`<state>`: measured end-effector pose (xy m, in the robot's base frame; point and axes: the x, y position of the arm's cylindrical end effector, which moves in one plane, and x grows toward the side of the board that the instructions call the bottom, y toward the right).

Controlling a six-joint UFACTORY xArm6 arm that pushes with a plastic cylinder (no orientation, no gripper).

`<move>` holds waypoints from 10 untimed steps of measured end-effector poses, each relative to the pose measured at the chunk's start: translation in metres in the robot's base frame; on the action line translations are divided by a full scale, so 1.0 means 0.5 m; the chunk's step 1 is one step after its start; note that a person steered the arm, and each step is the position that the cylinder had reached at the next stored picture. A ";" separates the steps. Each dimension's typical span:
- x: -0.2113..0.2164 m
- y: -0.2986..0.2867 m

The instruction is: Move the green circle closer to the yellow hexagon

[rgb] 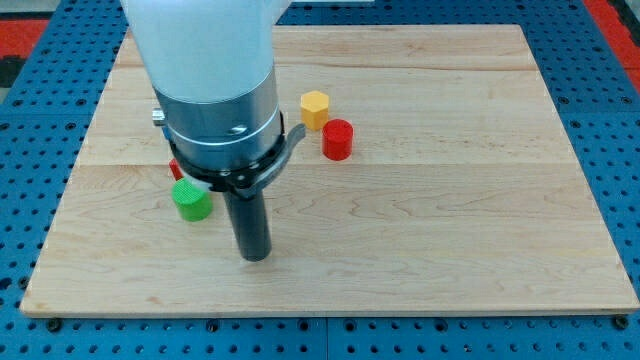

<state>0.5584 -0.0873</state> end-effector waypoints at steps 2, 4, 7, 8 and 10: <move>-0.119 -0.202; -0.031 0.027; -0.037 -0.087; -0.044 0.004; -0.033 -0.138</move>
<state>0.5418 -0.1563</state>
